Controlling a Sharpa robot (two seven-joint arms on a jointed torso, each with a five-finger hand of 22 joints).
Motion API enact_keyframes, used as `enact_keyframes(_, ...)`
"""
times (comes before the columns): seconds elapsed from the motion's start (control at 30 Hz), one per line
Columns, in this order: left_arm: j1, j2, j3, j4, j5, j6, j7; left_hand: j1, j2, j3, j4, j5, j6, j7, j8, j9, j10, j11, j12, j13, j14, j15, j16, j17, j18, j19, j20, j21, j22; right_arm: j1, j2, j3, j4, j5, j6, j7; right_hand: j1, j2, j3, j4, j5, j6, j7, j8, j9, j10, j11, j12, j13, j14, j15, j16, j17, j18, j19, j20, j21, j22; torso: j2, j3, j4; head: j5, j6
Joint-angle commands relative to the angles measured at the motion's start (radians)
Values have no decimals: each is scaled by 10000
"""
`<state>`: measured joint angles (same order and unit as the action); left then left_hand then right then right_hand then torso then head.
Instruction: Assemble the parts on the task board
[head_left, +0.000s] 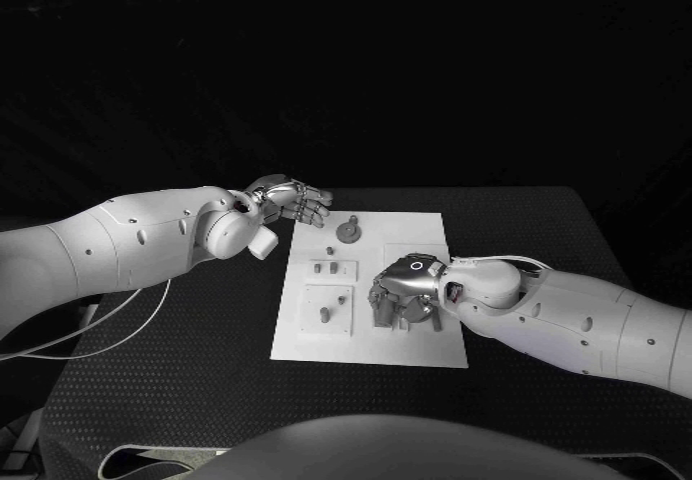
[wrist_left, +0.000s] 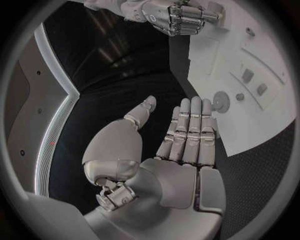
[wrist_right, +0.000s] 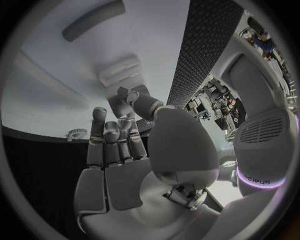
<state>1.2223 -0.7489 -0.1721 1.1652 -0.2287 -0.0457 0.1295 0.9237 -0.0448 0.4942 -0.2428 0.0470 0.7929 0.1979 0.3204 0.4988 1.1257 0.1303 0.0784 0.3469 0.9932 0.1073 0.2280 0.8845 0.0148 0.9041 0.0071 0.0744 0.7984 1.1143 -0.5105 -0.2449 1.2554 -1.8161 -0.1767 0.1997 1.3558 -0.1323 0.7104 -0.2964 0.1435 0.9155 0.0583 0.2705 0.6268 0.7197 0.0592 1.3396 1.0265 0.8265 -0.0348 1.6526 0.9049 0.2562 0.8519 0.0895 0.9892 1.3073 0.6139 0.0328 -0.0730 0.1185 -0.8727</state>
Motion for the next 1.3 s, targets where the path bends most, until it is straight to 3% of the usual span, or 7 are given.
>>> enact_keyframes(0.03,11,13,8,23,-19,137,46,-87,-48,-14,52,21,-49,17,-6,-10,-55,27,-40,3,25,12,-34,15,-33,-58,24,-25,-11,-9,6,-6,-42,-240,236,16,195,-44,340,33,73,409,490,-58,-42,-128,17,5,-27,-120,40,57,-21,56,-77,50,-84,139,-2,6,0,-10,1)
enact_keyframes(0.33,11,18,8,19,-20,155,38,-93,-50,-15,59,21,-59,22,-10,-12,-57,29,-41,3,26,12,-36,18,-33,-57,24,-25,-12,-18,37,-6,-19,-243,239,62,234,-114,696,33,57,344,464,-117,-108,-287,110,57,-59,-255,134,87,-40,56,-167,126,-101,159,-2,3,5,-2,1)
enact_keyframes(0.7,10,9,8,14,-31,161,34,-98,-54,-17,66,21,-69,27,-14,-13,-61,30,-42,3,26,11,-40,21,-32,-57,23,-25,-13,-26,26,-6,225,-110,294,114,207,-130,769,37,49,314,453,-136,-132,-384,158,78,-75,-345,184,94,-50,56,-239,163,-119,166,-1,-2,2,12,1)
enact_keyframes(1.0,10,7,8,20,-39,168,31,-102,-60,-20,70,21,-74,29,-16,-14,-63,31,-43,2,27,12,-43,24,-32,-59,24,-25,-13,-42,62,-6,88,-105,457,53,141,-170,749,34,42,256,461,-166,-152,-427,185,94,-89,-388,213,103,-58,56,-271,183,-120,173,-1,-1,1,3,1)
enact_keyframes(1.17,10,2,8,17,-40,169,25,-103,-61,-21,72,21,-76,30,-16,-14,-64,31,-43,2,27,12,-44,25,-32,-59,24,-25,-14,-48,75,-6,2,-68,593,-14,2,-260,679,36,41,-435,311,-508,-367,-634,290,105,-157,-587,317,78,-114,56,-445,256,-187,164,-2,1,3,0,1)
enact_keyframes(1.23,10,2,8,17,-40,169,23,-103,-62,-21,73,21,-77,30,-17,-14,-64,31,-43,2,27,12,-44,25,-32,-59,23,-25,-14,-53,82,-6,-13,-65,636,-39,-9,-305,667,39,42,-854,145,-704,-495,-701,327,107,-191,-655,355,68,-140,56,-498,285,-216,157,-1,1,0,0,1)
enact_keyframes(1.3,10,7,8,15,-41,171,26,-103,-62,-21,73,21,-77,31,-17,-14,-64,31,-43,2,27,12,-45,26,-32,-59,23,-25,-14,-54,87,-6,-21,-42,650,-62,-25,-348,662,42,42,-1085,83,-790,-585,-758,360,110,-224,-715,388,61,-166,56,-546,311,-242,152,-1,3,2,-5,1)
